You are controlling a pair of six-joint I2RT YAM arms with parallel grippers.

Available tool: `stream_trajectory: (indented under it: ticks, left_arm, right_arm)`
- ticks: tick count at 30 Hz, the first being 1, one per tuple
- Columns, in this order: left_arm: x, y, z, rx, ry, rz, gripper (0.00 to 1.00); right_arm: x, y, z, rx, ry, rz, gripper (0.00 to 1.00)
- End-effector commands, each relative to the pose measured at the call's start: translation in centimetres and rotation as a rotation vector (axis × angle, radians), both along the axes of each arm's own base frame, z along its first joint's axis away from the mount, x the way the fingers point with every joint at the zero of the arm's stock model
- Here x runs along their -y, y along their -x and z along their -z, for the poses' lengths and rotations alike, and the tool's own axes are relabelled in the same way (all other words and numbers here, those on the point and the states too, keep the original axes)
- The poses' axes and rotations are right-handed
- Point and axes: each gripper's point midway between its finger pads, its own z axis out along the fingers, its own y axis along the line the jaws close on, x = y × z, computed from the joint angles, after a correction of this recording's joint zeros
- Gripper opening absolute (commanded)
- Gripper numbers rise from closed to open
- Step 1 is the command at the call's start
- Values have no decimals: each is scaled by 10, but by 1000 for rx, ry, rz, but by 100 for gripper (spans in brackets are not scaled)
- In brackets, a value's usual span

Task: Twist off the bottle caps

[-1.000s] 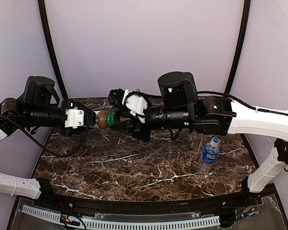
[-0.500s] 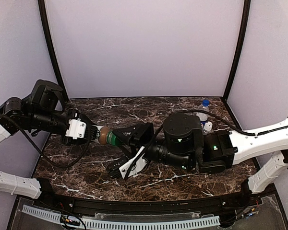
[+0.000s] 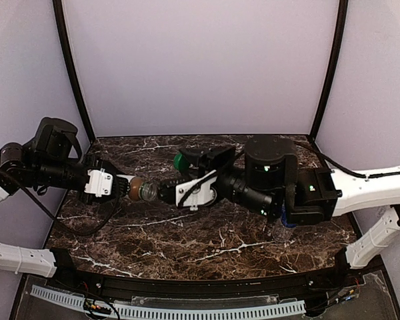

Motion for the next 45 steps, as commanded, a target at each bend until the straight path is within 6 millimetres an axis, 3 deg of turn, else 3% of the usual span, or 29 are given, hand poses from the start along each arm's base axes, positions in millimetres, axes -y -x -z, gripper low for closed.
stream_trajectory:
  ticks: [1, 2, 6, 9, 13, 19, 22, 25, 28, 29, 31, 32, 35, 36, 37, 39, 41, 44, 45]
  left_arm:
    - [-11, -52, -43, 187, 193, -278, 23]
    - [-13, -63, -62, 212, 287, -348, 23]
    - [-50, -94, -103, 246, 530, -630, 25]
    - [-77, -98, -119, 243, 672, -769, 27]
    - [-94, -100, -127, 222, 769, -857, 27]
    - [-80, -86, -119, 125, 775, -766, 27]
    - [-69, -77, -112, 61, 770, -700, 27]
    - [-62, -70, -109, 12, 774, -663, 27]
    - [-49, -60, -108, -50, 772, -583, 27]
    - [-47, -58, -106, -65, 765, -575, 27]
    - [-42, -54, -104, -94, 762, -543, 27]
    - [-39, -51, -104, -112, 764, -523, 28]
    - [-32, -43, -105, -149, 768, -473, 28]
    - [-31, -41, -104, -157, 766, -468, 28]
    - [-29, -39, -106, -166, 768, -450, 28]
    - [-26, -34, -110, -180, 771, -423, 28]
    - [-23, -29, -114, -193, 777, -390, 30]
    - [-16, -16, -120, -216, 791, -313, 32]
    - [-12, -9, -122, -234, 797, -266, 32]
  right_arm:
    - [6, -47, -28, -545, -422, 189, 0]
    - [5, -56, -20, -643, -452, 239, 0]
    - [-1, -76, 27, -951, -466, 431, 0]
    - [-11, -78, 83, -1181, -392, 549, 0]
    - [-17, -78, 169, -1394, -215, 745, 0]
    - [-18, -77, 259, -1496, 2, 939, 0]
    - [-20, -74, 286, -1516, 70, 973, 0]
    - [-20, -72, 302, -1527, 99, 989, 0]
    - [-16, -73, 309, -1513, 107, 1012, 0]
    - [-15, -72, 311, -1514, 111, 1015, 5]
    - [-14, -71, 313, -1519, 119, 1015, 33]
    - [-13, -70, 313, -1521, 124, 1015, 52]
    - [-13, -70, 308, -1517, 127, 1007, 90]
    - [-13, -71, 302, -1514, 122, 996, 98]
    - [-15, -73, 294, -1510, 111, 982, 99]
    - [-23, -75, 269, -1508, 85, 916, 99]
    - [-33, -77, 229, -1496, 36, 816, 99]
    - [-50, -76, 144, -1459, -95, 554, 98]
    - [-59, -67, 113, -1467, -140, 415, 99]
